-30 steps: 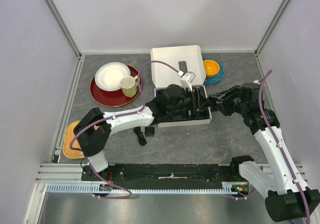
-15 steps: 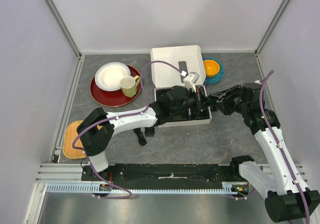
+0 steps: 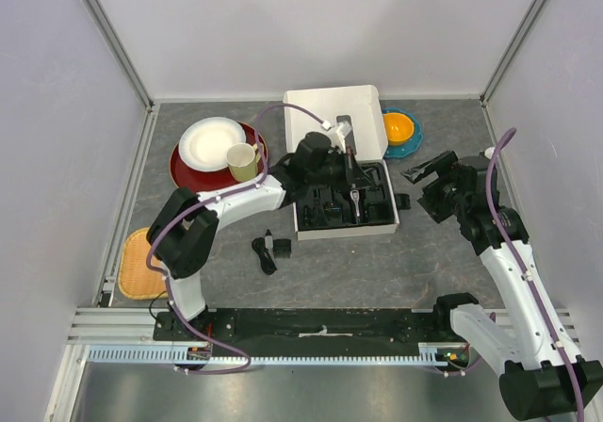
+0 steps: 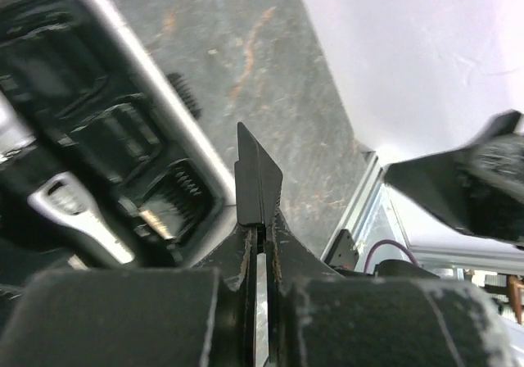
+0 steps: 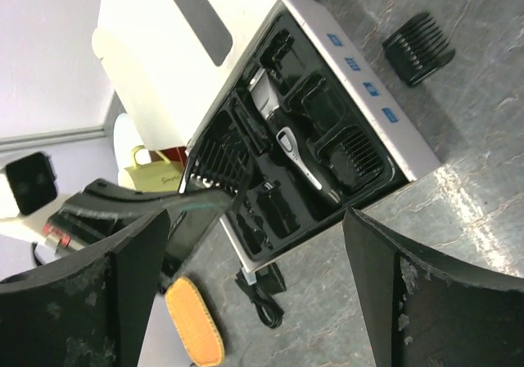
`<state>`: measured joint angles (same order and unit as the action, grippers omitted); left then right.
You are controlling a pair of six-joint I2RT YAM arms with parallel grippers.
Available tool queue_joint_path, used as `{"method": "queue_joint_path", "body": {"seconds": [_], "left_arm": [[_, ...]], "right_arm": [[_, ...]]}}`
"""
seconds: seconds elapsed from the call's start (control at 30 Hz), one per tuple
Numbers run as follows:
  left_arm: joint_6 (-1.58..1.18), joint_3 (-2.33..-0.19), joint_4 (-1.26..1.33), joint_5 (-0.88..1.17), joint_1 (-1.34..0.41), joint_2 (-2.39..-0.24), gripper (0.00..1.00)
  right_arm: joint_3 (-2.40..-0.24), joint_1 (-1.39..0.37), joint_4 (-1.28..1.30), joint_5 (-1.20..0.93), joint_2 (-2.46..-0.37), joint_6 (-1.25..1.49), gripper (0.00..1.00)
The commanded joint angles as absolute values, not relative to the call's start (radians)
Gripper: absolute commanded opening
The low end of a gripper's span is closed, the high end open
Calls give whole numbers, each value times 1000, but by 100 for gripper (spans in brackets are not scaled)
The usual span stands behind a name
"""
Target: Sort the hair-cutting tools
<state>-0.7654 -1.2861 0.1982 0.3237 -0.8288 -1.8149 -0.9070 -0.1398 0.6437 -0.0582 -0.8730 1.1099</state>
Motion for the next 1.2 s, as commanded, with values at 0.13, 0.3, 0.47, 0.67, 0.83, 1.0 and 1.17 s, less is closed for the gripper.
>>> {"method": "queue_joint_path", "body": {"seconds": [0.13, 0.3, 0.47, 0.67, 0.83, 1.0, 1.17], "left_arm": [[-720, -1453, -87, 546, -721, -1945, 2], [-698, -1552, -124, 583, -698, -2031, 2], [-687, -1627, -153, 629, -695, -2123, 2], [-687, -1693, -164, 646, -695, -2189, 2], [-704, -1732, -161, 658, -695, -2229, 2], [-736, -1772, -184, 683, -693, -2279, 2], [-753, -1781, -189, 712, -693, -2295, 2]], "right_arm": [[-910, -138, 634, 28, -859, 1006, 92], [-867, -140, 634, 3, -865, 1005, 91], [-853, -140, 635, 2, -873, 999, 91], [-844, -140, 635, 2, -894, 999, 91], [-847, -140, 629, 3, -916, 997, 90], [-854, -141, 623, -21, -936, 994, 90], [-850, -138, 621, -25, -933, 994, 90]]}}
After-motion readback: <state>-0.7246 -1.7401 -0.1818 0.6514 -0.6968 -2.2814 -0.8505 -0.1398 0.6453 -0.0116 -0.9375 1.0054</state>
